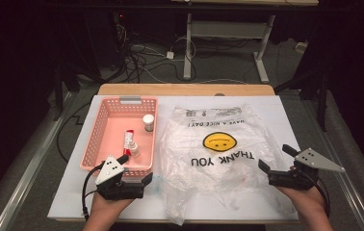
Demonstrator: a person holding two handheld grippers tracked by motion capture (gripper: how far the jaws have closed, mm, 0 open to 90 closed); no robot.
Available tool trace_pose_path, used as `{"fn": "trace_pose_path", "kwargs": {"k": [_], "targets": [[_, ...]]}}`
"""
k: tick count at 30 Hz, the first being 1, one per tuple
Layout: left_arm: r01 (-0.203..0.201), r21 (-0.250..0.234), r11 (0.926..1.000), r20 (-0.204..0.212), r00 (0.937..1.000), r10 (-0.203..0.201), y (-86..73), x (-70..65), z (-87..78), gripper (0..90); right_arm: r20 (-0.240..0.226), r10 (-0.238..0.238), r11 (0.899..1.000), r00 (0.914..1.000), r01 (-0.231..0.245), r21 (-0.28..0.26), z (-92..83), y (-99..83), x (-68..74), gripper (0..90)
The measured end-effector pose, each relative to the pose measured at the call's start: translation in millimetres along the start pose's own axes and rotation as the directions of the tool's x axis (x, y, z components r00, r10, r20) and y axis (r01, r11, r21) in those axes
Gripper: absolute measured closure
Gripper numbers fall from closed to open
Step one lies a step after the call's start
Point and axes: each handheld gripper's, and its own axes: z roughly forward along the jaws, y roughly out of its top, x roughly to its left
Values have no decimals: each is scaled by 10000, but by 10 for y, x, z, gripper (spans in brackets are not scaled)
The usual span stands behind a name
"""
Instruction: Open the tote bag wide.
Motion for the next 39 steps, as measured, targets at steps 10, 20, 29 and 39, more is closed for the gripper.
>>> {"fn": "trace_pose_path", "kwargs": {"k": [10, 20, 29, 39], "targets": [[-6, 9, 10000, 11, 10000, 6, -4, 2, 2, 0, 295, 203, 9997, 9994, -206, 105, -32, -47, -161, 0], [7, 65, 10000, 88, 10000, -7, -5, 4, 8, 0, 403, 423, 9985, 9983, -437, 327, -21, -107, -261, 0], [250, 89, 9996, 222, 9994, -252, 5, 15, 9, 0, 584, 772, 9924, 9953, -824, 914, 35, -212, -403, 12], [167, 391, 9991, 267, 9995, -178, 11, -2, 27, 0, 756, 1299, 9770, 9886, -1407, 1605, 130, -369, -603, 85]]}}
